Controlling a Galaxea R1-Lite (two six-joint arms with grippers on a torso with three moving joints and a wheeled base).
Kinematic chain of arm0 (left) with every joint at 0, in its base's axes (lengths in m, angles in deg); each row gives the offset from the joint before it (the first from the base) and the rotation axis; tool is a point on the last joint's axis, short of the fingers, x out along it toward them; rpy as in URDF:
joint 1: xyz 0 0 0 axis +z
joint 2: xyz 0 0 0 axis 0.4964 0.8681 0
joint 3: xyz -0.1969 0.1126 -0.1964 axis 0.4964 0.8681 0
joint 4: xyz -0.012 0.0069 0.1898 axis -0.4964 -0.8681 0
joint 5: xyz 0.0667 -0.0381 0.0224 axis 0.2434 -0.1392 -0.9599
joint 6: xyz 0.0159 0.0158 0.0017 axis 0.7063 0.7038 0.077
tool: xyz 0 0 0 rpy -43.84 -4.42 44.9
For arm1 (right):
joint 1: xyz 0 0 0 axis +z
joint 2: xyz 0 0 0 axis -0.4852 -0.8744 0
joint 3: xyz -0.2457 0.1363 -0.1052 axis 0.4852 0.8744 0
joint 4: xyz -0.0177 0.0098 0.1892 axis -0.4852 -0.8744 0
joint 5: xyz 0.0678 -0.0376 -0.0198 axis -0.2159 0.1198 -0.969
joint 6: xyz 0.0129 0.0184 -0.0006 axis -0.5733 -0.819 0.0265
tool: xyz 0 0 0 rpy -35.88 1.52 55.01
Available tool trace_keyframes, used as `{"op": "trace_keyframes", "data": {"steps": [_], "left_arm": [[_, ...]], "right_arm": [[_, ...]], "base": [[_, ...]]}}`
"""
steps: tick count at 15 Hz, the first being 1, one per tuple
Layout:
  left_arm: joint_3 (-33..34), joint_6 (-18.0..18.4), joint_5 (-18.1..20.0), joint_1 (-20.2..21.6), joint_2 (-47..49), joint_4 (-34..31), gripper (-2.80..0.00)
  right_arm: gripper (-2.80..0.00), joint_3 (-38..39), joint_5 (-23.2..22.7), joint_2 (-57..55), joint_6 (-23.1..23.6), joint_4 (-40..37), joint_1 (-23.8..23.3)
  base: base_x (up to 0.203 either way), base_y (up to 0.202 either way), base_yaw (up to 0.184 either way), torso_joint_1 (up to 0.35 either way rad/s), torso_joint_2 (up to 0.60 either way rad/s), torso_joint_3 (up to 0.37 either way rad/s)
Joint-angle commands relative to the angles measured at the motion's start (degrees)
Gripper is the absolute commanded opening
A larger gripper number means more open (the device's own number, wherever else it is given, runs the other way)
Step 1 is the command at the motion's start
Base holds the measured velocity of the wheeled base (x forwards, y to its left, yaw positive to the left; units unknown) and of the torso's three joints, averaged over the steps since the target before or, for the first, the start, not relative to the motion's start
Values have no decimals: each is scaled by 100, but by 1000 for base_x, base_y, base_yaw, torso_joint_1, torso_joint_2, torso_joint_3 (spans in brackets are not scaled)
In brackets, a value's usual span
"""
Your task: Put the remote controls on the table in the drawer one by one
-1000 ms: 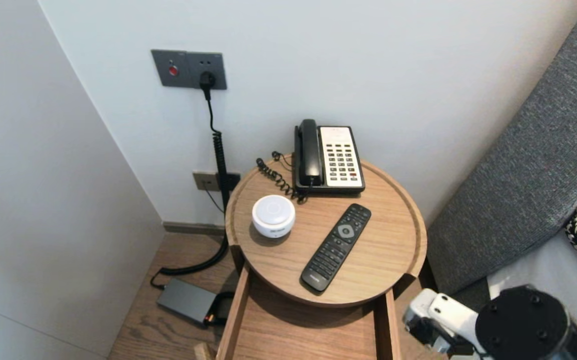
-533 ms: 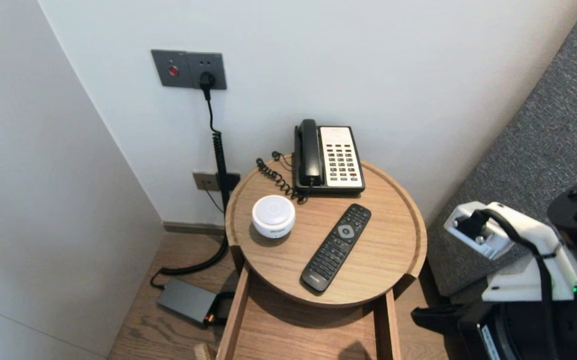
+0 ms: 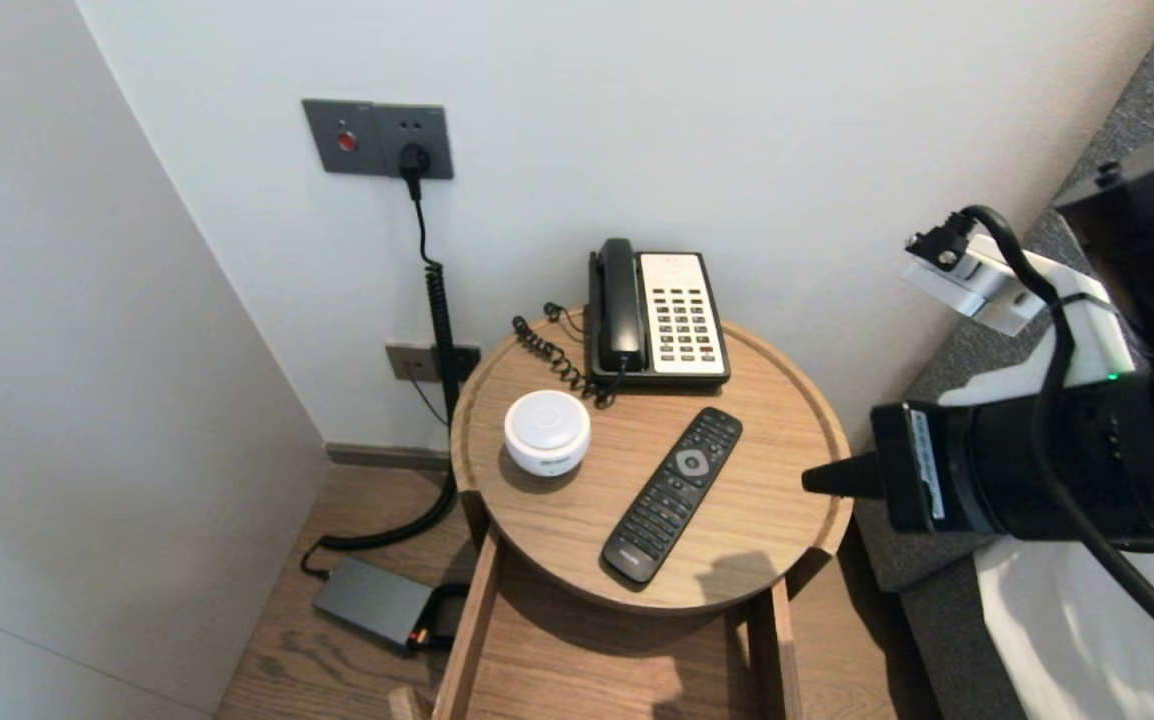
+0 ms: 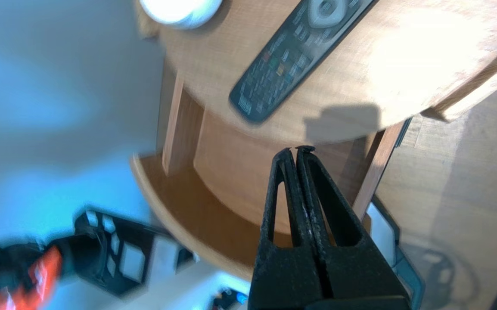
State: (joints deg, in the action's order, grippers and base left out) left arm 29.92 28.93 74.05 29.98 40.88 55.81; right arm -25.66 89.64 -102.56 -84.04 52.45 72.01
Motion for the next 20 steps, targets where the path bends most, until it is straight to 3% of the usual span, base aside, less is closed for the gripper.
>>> {"op": "trace_keyframes", "data": {"steps": [1, 4, 6, 10, 11, 19, 20], "left_arm": [[79, 1, 0, 4, -9, 3, -280], [79, 1, 0, 4, -6, 8, -280], [79, 1, 0, 4, -2, 3, -280], [79, 1, -3, 4, -7, 3, -280], [79, 1, 0, 4, 0, 3, -280], [79, 1, 0, 4, -6, 5, -280], [79, 1, -5, 4, 0, 3, -280]], "right_arm": [[-280, -679, 142, -757, -291, -109, -168], [-280, -1174, 725, -1349, -422, -110, -214], [-280, -1599, 893, -1644, -745, -209, -170], [-280, -2972, 967, -2417, -1673, -1933, -124], [-280, -3181, 975, -2581, -1841, -2058, -119], [-280, -3271, 1047, -3065, -1924, -1982, -98], [0, -3271, 1075, -3074, -1937, -1895, -112]], "base": [[0, 0, 0, 0, 0, 0], [0, 0, 0, 0, 0, 0], [0, 0, 0, 0, 0, 0], [0, 0, 0, 0, 0, 0], [0, 0, 0, 0, 0, 0], [0, 0, 0, 0, 0, 0], [0, 0, 0, 0, 0, 0]]}}
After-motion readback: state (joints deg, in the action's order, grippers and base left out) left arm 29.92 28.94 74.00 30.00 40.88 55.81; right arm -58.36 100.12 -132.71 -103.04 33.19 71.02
